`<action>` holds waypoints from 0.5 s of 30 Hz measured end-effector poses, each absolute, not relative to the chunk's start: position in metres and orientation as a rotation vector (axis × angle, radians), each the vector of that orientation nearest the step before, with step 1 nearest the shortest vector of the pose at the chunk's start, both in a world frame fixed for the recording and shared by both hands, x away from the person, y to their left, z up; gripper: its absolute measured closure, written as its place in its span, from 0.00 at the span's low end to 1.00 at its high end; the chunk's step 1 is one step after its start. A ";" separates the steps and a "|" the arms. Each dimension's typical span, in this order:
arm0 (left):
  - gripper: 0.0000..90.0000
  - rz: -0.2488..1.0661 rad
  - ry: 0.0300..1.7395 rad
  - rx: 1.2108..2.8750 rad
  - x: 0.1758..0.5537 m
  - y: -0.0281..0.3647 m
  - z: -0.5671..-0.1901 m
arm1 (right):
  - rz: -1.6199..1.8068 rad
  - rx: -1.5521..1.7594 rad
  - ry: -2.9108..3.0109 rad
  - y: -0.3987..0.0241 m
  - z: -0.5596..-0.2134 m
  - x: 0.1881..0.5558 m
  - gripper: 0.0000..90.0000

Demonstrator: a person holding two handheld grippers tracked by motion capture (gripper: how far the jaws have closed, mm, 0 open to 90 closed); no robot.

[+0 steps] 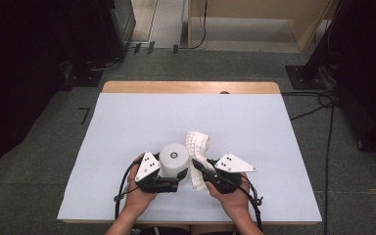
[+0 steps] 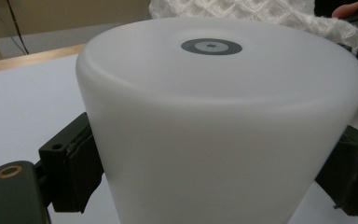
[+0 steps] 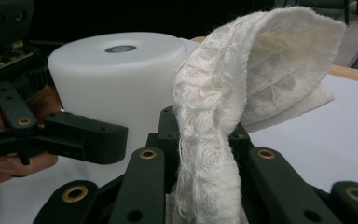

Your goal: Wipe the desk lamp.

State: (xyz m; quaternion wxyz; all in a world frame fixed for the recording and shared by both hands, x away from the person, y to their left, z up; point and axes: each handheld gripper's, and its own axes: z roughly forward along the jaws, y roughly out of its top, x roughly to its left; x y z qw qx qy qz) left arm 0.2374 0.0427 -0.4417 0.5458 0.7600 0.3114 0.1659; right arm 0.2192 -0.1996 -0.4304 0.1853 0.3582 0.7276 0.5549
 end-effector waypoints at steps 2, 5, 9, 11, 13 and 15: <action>0.10 0.396 0.741 1.790 0.239 0.045 -0.441 | 1.555 1.016 2.070 -0.198 -0.433 0.221 0.84; 0.10 0.406 0.751 1.768 0.240 0.052 -0.439 | 1.536 1.021 2.107 -0.192 -0.441 0.225 0.84; 0.10 0.391 0.770 1.745 0.241 0.060 -0.438 | 1.514 1.025 2.150 -0.184 -0.446 0.228 0.84; 0.10 0.383 0.779 1.746 0.241 0.063 -0.440 | 1.508 1.018 2.161 -0.181 -0.446 0.229 0.84; 0.10 0.374 0.783 1.754 0.242 0.062 -0.440 | 1.506 1.014 2.158 -0.179 -0.445 0.228 0.84; 0.10 0.368 0.782 1.770 0.243 0.058 -0.442 | 1.520 1.010 2.139 -0.182 -0.440 0.226 0.84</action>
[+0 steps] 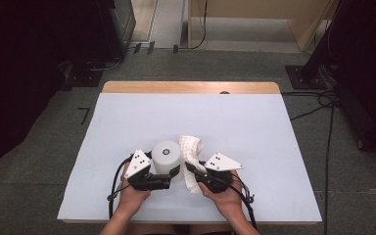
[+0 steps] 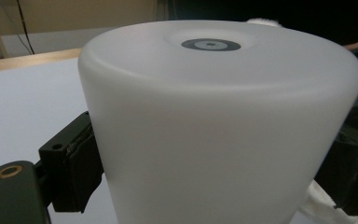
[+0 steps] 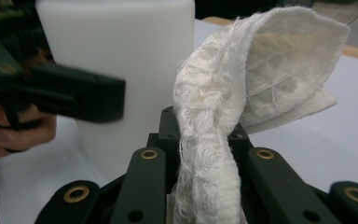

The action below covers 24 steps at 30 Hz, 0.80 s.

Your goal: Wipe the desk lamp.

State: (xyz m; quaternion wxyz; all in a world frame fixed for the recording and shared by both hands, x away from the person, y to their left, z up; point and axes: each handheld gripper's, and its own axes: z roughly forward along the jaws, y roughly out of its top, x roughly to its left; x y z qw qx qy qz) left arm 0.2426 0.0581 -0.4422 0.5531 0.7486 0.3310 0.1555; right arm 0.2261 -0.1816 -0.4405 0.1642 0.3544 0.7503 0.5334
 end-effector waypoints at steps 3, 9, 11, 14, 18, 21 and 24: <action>0.10 0.358 0.771 1.801 0.243 0.051 -0.446 | 1.562 1.006 2.085 -0.189 -0.431 0.222 0.84; 0.10 0.329 0.779 1.760 0.243 0.057 -0.439 | 1.588 0.999 2.079 -0.192 -0.429 0.221 0.84; 0.10 0.334 0.784 1.731 0.245 0.062 -0.435 | 1.573 0.997 2.109 -0.188 -0.435 0.221 0.84; 0.10 0.329 0.795 1.704 0.248 0.066 -0.433 | 1.539 0.997 2.149 -0.183 -0.443 0.222 0.84; 0.10 0.324 0.801 1.721 0.251 0.063 -0.439 | 1.516 1.020 2.164 -0.182 -0.448 0.225 0.84; 0.10 0.351 0.787 1.757 0.250 0.057 -0.445 | 1.543 1.030 2.140 -0.186 -0.444 0.225 0.84; 0.10 0.379 0.758 1.783 0.249 0.051 -0.451 | 1.569 1.027 2.104 -0.191 -0.435 0.224 0.84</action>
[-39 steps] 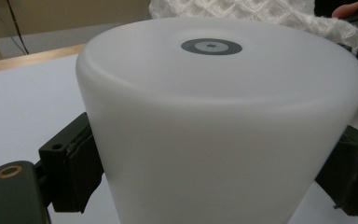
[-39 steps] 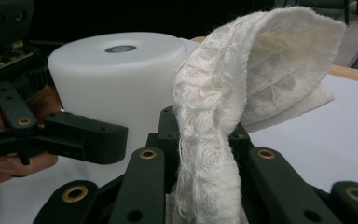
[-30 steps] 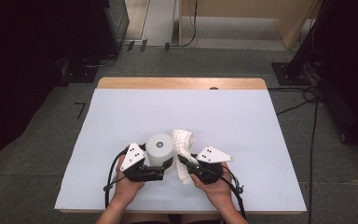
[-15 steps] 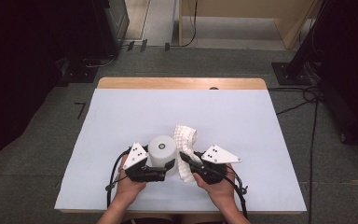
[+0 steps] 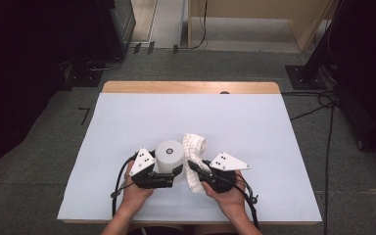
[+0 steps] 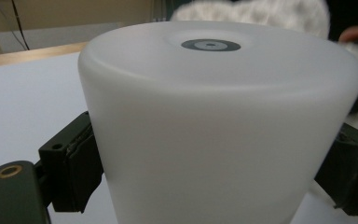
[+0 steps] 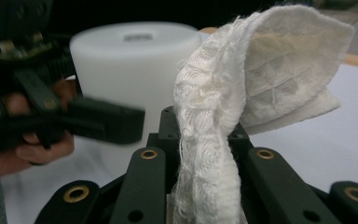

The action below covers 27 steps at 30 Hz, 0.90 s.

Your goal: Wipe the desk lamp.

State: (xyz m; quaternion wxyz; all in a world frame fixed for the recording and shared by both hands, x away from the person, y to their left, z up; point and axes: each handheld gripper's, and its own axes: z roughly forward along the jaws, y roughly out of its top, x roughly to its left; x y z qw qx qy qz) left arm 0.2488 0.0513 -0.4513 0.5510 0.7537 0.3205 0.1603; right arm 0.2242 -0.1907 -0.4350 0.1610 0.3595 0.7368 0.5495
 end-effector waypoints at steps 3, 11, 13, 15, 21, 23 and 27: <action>0.10 0.371 0.757 1.776 0.250 0.052 -0.452 | 1.569 1.019 2.097 -0.193 -0.435 0.224 0.84; 0.10 0.498 0.748 1.707 0.253 0.057 -0.450 | 1.492 1.050 2.168 -0.187 -0.456 0.226 0.84; 0.10 0.578 0.734 1.735 0.255 0.057 -0.458 | 1.501 1.065 2.142 -0.191 -0.454 0.227 0.84; 0.10 0.593 0.756 1.756 0.259 0.058 -0.464 | 1.504 1.081 2.118 -0.196 -0.452 0.229 0.84; 0.10 0.609 0.762 1.810 0.262 0.058 -0.475 | 1.510 1.094 2.116 -0.203 -0.453 0.232 0.84; 0.09 0.626 0.753 1.803 0.261 0.057 -0.477 | 1.515 1.087 2.123 -0.201 -0.453 0.232 0.84; 0.08 0.639 0.807 1.781 0.257 0.060 -0.477 | 1.518 1.075 2.128 -0.198 -0.453 0.231 0.84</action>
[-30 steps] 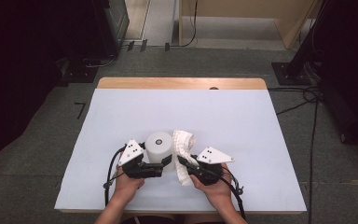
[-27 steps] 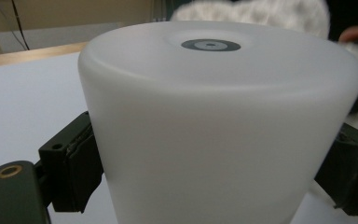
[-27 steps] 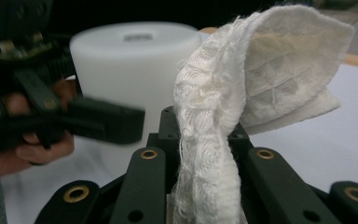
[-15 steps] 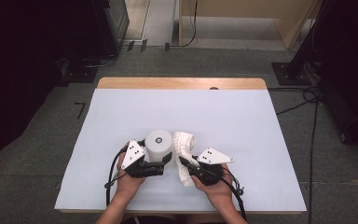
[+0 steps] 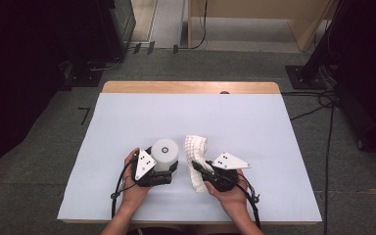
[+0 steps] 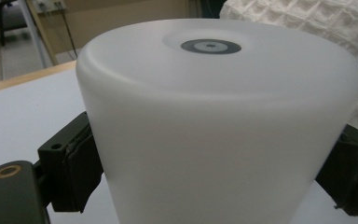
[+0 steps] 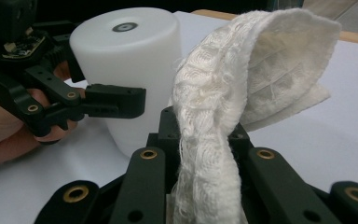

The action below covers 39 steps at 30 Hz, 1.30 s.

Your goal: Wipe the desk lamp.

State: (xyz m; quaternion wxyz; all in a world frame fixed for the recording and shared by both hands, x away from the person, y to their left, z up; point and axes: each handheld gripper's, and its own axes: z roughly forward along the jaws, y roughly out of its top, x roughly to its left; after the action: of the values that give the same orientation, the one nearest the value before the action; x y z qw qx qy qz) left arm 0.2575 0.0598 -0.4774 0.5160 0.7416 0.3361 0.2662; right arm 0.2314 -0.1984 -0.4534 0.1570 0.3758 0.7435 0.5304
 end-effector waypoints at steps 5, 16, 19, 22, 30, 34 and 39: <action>0.00 0.684 0.948 1.718 0.247 0.056 -0.474 | 1.520 1.082 2.135 -0.199 -0.453 0.232 0.84; 0.10 0.668 1.020 1.748 0.251 0.051 -0.476 | 1.506 1.075 2.138 -0.197 -0.455 0.232 0.84; 0.10 0.589 0.985 1.714 0.253 0.061 -0.469 | 1.507 1.071 2.142 -0.194 -0.454 0.231 0.84; 0.10 0.486 0.926 1.664 0.253 0.068 -0.458 | 1.498 1.055 2.156 -0.188 -0.455 0.229 0.84; 0.10 0.383 0.824 1.691 0.249 0.064 -0.449 | 1.456 1.015 2.179 -0.177 -0.458 0.225 0.84; 0.10 0.356 0.791 1.780 0.248 0.052 -0.455 | 1.499 0.999 2.119 -0.186 -0.447 0.224 0.84; 0.10 0.328 0.767 1.796 0.247 0.048 -0.456 | 1.515 0.951 2.085 -0.193 -0.435 0.223 0.84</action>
State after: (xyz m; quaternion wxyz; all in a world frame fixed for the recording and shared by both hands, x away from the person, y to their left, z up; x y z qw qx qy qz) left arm 0.2475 0.0477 -0.4557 0.5484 0.7584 0.3239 0.1386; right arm 0.2227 -0.1932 -0.4346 0.1961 0.3393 0.7443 0.5408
